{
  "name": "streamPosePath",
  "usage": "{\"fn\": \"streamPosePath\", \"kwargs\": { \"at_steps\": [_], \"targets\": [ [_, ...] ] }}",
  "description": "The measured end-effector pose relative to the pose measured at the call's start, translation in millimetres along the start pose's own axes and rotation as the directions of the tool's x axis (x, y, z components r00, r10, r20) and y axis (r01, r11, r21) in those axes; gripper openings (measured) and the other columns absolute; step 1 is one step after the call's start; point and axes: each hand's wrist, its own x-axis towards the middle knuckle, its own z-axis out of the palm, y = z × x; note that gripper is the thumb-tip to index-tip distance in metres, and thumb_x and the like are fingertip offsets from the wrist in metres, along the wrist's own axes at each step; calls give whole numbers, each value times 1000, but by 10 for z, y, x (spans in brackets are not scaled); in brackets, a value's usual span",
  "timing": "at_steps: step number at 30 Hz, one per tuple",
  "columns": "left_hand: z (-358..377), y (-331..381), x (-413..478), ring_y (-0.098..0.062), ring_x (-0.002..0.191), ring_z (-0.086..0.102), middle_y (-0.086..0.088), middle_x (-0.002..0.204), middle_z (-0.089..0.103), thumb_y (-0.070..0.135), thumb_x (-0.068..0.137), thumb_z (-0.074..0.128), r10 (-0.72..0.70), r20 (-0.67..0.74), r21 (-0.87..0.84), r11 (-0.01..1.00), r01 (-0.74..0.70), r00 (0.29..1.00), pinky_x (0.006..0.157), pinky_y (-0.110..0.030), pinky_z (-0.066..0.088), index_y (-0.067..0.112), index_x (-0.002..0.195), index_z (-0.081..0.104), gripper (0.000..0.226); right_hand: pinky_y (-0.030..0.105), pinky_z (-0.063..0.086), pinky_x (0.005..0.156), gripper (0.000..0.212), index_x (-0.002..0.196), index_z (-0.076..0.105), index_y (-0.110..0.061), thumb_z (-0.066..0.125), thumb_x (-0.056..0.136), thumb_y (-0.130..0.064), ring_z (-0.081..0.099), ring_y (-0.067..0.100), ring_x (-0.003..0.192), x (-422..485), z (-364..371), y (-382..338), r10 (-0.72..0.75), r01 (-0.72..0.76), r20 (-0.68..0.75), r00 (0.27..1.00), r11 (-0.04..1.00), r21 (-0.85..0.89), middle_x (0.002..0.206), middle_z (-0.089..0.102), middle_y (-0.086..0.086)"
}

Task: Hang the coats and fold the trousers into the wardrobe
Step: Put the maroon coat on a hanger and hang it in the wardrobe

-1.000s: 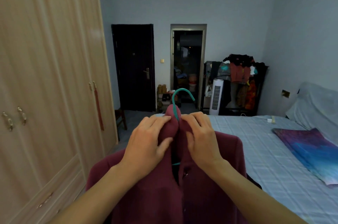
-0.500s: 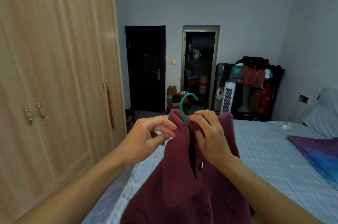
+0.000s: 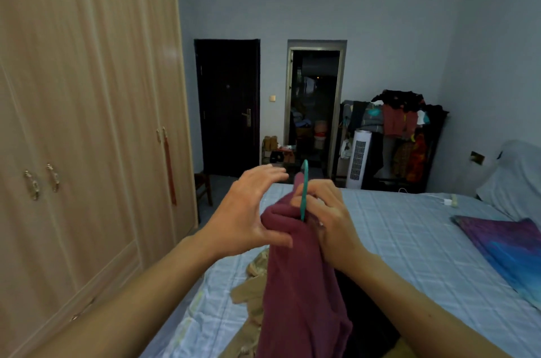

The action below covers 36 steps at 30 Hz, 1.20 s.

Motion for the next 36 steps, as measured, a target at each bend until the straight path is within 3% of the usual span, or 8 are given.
{"fn": "streamPosePath", "kwargs": {
  "at_steps": [5, 9, 14, 19, 22, 26, 30, 36],
  "targets": [
    [151, -118, -117, -9, 142, 38, 14, 138, 57, 53, 60, 91, 82, 12, -88, 993, -80, 997, 115, -49, 33, 23, 136, 58, 88, 29, 46, 89, 13, 102, 66, -21, 71, 90, -23, 56, 14, 103, -60, 127, -131, 111, -133, 96, 989, 952, 275, 109, 56, -3],
    [179, -134, -262, -4, 123, 55, 15, 122, 64, 55, 63, 87, 42, 2, -104, 994, -42, 999, 117, -44, 30, 28, 125, 60, 73, 32, 49, 83, 23, 104, 67, -22, 66, 90, -40, 56, 13, 99, -72, 238, -213, 102, -129, 99, 990, 935, 330, 105, 56, 1],
    [135, -136, -416, -9, 85, 58, 7, 93, 62, 49, 72, 84, 6, -67, -100, 995, -12, 998, 79, -35, 47, 17, 104, 64, 49, 11, 41, 78, 20, 95, 72, -11, 72, 83, -27, 53, 0, 92, -24, 363, -199, 121, -138, 86, 989, 965, 222, 103, 53, -7],
    [159, -306, -690, -3, 81, 51, 12, 90, 58, 55, 79, 73, -71, -232, 33, 996, 81, 970, 74, -34, 40, 24, 98, 60, 39, 11, 39, 67, 23, 98, 64, -27, 80, 81, -26, 59, 7, 77, 98, 304, -121, 299, -337, 383, 874, 941, 35, 89, 61, -13],
    [93, -406, -826, -6, 79, 51, 13, 86, 56, 56, 78, 69, -139, -338, 78, 982, 175, 931, 72, -34, 38, 28, 92, 57, 34, 12, 43, 69, 4, 95, 66, -28, 67, 92, -31, 62, 4, 82, 45, 242, -245, 357, -408, 415, 837, 912, 39, 90, 65, -14],
    [-84, -452, -913, -13, 77, 55, 9, 84, 58, 59, 74, 65, -215, -417, 143, 944, 297, 883, 71, -30, 33, 22, 89, 59, 40, 22, 48, 77, 32, 110, 60, -31, 59, 88, -55, 57, 4, 87, -101, 421, -467, 356, -353, 477, 804, 930, -100, 99, 61, -13],
    [-306, -471, -1017, -11, 78, 55, 10, 85, 59, 59, 71, 67, -238, -457, 153, 928, 339, 857, 73, -27, 32, 21, 92, 61, 45, 33, 50, 82, 32, 120, 59, -24, 64, 93, -39, 58, 12, 91, -80, 743, -616, 352, -334, 380, 856, 936, -115, 103, 61, -6],
    [-693, -605, -1404, -14, 97, 55, 8, 105, 56, 44, 70, 65, -235, -385, 229, 913, 339, 892, 85, -31, 39, 19, 122, 57, 59, 28, 52, 81, 28, 117, 63, -18, 69, 91, -27, 59, 8, 90, 61, 1169, -873, 300, -309, 239, 924, 951, 2, 105, 62, -6]
  ]
}}
